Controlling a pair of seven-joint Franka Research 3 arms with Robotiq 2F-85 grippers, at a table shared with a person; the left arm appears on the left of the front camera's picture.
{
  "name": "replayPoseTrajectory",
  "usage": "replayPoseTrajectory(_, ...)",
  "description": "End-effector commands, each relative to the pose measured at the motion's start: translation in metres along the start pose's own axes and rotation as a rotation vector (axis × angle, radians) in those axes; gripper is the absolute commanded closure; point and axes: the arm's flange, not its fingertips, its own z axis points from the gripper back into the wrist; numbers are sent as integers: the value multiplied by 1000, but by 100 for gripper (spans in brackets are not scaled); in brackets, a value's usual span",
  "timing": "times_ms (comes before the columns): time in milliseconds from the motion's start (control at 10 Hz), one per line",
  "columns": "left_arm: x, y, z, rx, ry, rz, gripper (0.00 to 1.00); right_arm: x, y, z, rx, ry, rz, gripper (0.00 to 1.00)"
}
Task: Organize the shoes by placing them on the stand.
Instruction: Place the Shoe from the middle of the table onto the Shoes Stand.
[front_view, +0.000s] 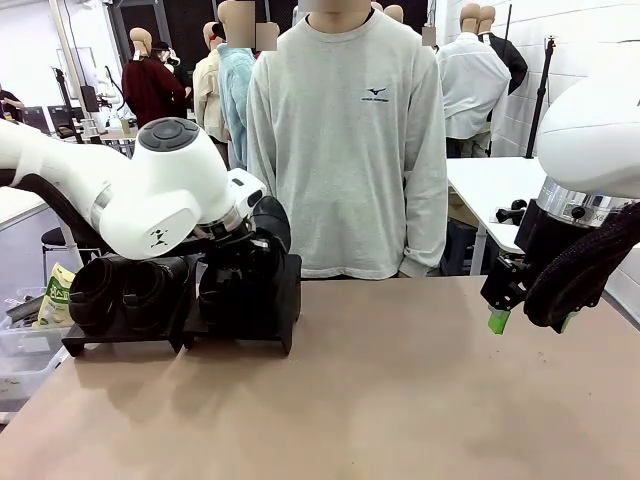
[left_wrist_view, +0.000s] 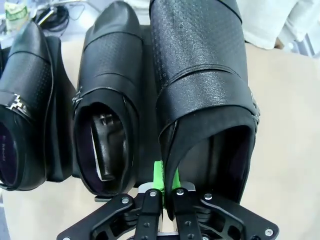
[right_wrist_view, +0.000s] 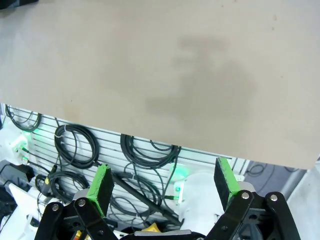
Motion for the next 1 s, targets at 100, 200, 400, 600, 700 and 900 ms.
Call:
replayPoseTrajectory(100,9,-18,-10,18,23,-42,100,3,0,2,11,6,15,0)
replayPoseTrajectory(200,7,-20,-12,12,29,-42,100,3,0,2,11,6,15,0)
replayPoseTrajectory(400,2,-17,-22,40,41,-37,100,3,0,2,11,6,15,0)
replayPoseTrajectory(600,-1,-15,-27,34,47,-16,100,3,0,2,11,6,15,0)
replayPoseTrajectory(700,0,-13,-30,34,50,-12,100,3,0,2,11,6,15,0)
replayPoseTrajectory(900,1,-12,-35,27,56,-4,100,3,0,2,11,6,15,0)
